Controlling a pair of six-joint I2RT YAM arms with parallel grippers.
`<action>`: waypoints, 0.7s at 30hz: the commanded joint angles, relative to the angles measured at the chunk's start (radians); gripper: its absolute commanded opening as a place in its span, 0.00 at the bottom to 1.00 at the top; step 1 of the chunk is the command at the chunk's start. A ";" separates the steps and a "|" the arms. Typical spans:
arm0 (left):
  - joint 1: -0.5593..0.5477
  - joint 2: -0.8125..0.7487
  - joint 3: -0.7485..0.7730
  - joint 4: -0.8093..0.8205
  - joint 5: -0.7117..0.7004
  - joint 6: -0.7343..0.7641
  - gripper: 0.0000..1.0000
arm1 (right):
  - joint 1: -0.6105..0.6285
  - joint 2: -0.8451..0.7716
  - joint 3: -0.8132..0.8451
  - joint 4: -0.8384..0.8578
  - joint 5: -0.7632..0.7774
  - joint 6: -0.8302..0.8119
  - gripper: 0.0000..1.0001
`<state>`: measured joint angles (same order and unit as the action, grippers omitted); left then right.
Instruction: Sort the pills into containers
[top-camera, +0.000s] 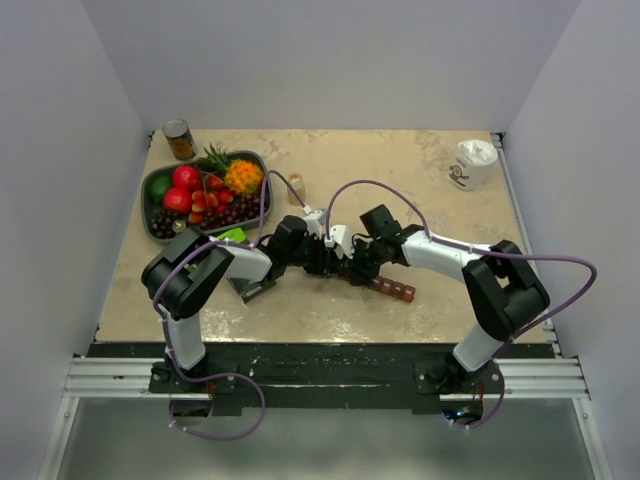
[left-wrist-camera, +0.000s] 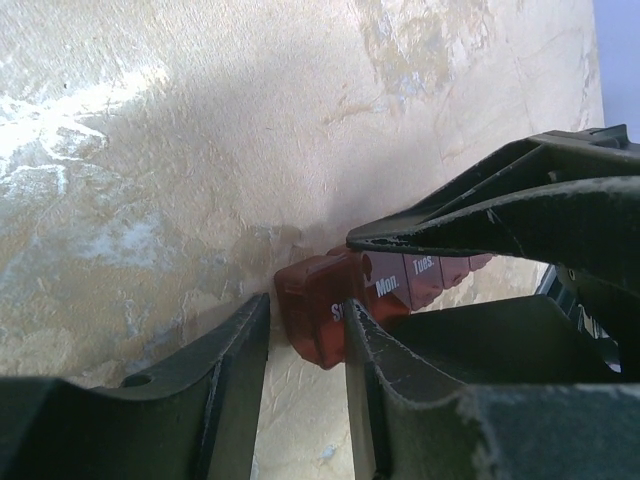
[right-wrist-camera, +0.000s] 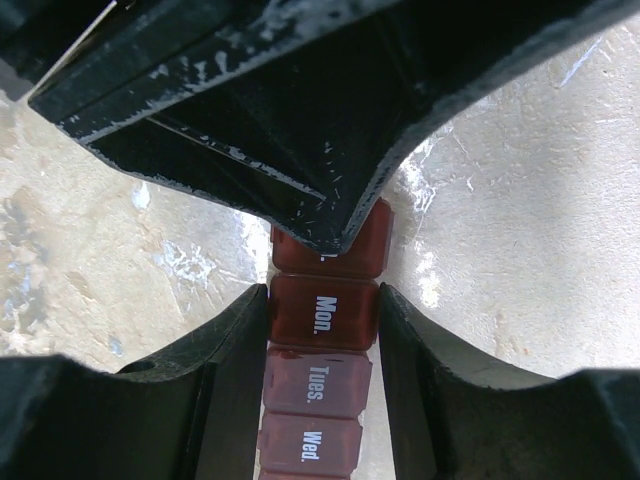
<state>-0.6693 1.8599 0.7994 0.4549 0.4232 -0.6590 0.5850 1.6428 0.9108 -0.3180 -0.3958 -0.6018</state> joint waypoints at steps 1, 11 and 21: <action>-0.006 0.039 -0.022 -0.062 -0.029 0.058 0.39 | -0.025 0.020 0.059 -0.013 -0.070 0.031 0.27; -0.026 0.047 -0.063 -0.078 -0.020 0.091 0.38 | -0.089 0.101 0.115 -0.078 -0.163 0.062 0.28; -0.029 0.053 -0.106 -0.079 -0.040 0.104 0.37 | -0.120 0.127 0.141 -0.119 -0.204 0.053 0.36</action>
<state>-0.6754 1.8641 0.7536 0.5373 0.4309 -0.6319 0.4805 1.7447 1.0164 -0.4129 -0.5968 -0.5499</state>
